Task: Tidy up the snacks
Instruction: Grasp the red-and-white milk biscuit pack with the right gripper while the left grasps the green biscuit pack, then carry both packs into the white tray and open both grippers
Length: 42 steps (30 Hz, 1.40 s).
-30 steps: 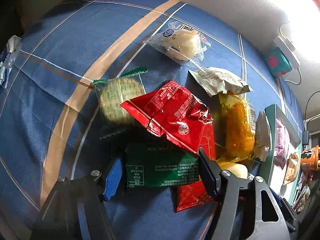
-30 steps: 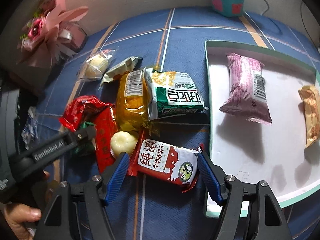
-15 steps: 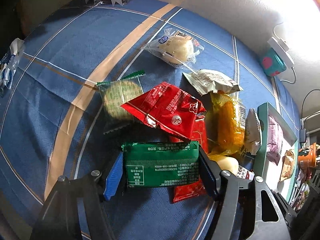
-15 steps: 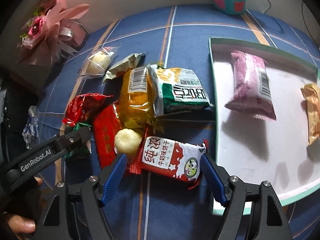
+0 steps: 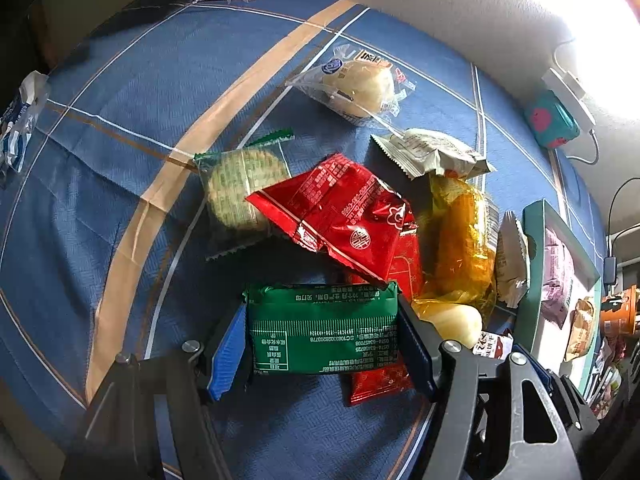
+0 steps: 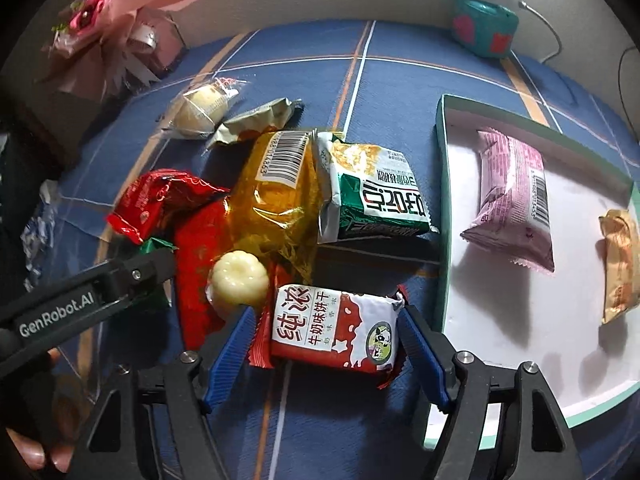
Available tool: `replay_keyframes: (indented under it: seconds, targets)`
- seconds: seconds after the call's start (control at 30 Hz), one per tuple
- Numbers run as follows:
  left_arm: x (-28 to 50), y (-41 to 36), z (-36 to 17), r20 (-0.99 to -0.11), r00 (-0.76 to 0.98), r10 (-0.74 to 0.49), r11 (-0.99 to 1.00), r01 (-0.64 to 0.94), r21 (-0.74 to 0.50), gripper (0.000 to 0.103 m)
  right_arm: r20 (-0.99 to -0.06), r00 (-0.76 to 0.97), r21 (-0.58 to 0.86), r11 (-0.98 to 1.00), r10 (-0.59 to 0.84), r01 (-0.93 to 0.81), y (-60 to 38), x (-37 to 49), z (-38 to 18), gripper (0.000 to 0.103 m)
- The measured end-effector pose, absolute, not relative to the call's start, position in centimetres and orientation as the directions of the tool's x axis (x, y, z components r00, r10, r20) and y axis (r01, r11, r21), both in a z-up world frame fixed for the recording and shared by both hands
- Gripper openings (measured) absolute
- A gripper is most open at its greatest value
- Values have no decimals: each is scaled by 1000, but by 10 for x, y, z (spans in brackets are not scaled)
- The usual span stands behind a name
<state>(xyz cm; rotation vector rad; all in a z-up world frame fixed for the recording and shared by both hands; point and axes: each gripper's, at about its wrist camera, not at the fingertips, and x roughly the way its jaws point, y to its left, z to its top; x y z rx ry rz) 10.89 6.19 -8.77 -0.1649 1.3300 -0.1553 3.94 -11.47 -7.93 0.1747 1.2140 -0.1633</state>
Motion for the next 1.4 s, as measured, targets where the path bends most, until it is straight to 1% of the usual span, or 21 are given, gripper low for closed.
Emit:
replay_keyframes:
  seconds: [0.13, 0.23, 0.37, 0.6, 0.77, 0.97, 1.1, 1.27, 1.4]
  targets:
    - [110, 58, -94, -955, 216, -203, 979, 18, -204, 71, -937, 344, 1, 982, -65, 189, -105, 43, -83, 75]
    - [111, 56, -98, -957, 210, -201, 979, 18, -201, 71, -933, 349, -17, 981, -85, 193, -104, 44, -83, 66]
    - [111, 55, -98, -957, 214, -197, 980, 24, -196, 71, -931, 357, 2, 981, -69, 196, -103, 42, -83, 64]
    - [109, 56, -88, -950, 241, -200, 980, 26, -199, 71, -930, 368, 102, 966, 8, 237, -123, 41, -77, 63]
    - [107, 57, -72, -937, 282, -204, 979, 36, -202, 71, -912, 408, 159, 959, 52, 233, -127, 35, -59, 63]
    - [101, 55, -54, -920, 328, -212, 977, 63, -203, 70, -899, 434, 176, 955, 57, 240, -135, 23, -44, 62]
    - [97, 41, -47, -913, 340, -227, 974, 100, -205, 70, -895, 443, 202, 938, 60, 283, -150, 17, -37, 62]
    - [88, 14, -41, -910, 346, -229, 970, 163, -182, 70, -886, 463, 216, 909, 28, 357, -181, 5, -26, 62]
    - [77, -16, -36, -903, 340, -261, 954, 236, -187, 70, -901, 426, 139, 874, -83, 465, -215, -13, -22, 62]
